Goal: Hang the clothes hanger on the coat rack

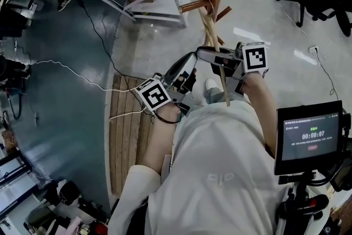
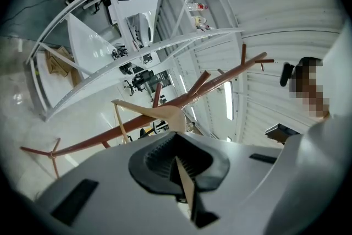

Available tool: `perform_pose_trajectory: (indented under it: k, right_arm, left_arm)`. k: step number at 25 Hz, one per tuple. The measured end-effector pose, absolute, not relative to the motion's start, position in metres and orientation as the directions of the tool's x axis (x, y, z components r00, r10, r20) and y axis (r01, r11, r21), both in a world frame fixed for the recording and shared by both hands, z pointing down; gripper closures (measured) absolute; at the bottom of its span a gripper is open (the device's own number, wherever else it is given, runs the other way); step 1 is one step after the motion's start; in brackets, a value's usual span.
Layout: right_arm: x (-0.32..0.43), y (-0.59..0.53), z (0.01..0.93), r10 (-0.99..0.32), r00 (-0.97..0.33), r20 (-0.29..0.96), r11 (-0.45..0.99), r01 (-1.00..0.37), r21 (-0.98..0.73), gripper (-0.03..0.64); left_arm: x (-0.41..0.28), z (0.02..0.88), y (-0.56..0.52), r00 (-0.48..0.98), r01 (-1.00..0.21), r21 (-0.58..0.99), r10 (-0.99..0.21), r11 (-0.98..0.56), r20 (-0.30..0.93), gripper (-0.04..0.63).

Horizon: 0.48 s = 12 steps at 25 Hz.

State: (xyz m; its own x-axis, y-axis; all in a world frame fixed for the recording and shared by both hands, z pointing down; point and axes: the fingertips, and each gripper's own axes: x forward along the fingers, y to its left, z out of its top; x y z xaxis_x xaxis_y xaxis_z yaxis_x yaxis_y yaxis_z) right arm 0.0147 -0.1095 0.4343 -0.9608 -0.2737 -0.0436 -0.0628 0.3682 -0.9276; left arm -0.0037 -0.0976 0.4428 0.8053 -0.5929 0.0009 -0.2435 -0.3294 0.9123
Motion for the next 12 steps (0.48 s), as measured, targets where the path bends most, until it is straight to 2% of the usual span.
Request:
perform_pose_trajectory:
  k: [4,8,12]
  right_arm:
    - [0.021,-0.113,0.450,-0.250,-0.963,0.100,0.440,-0.205,-0.874,0.549]
    - [0.028,-0.115,0.463,-0.236,-0.954,0.185,0.501,-0.283,-0.818,0.549]
    - [0.042,-0.119,0.477,-0.217,-0.916,0.338,0.585,-0.399,-0.706,0.549]
  left_arm:
    - [-0.004,0.444,-0.099,0.801,-0.245,0.913,-0.599,-0.326,0.001,0.589]
    - [-0.005,0.445,-0.100,0.797,-0.246,0.914,-0.604,-0.324,0.001,0.589]
    - [-0.007,0.447,-0.102,0.797,-0.249,0.913,-0.604,-0.323,0.004,0.589]
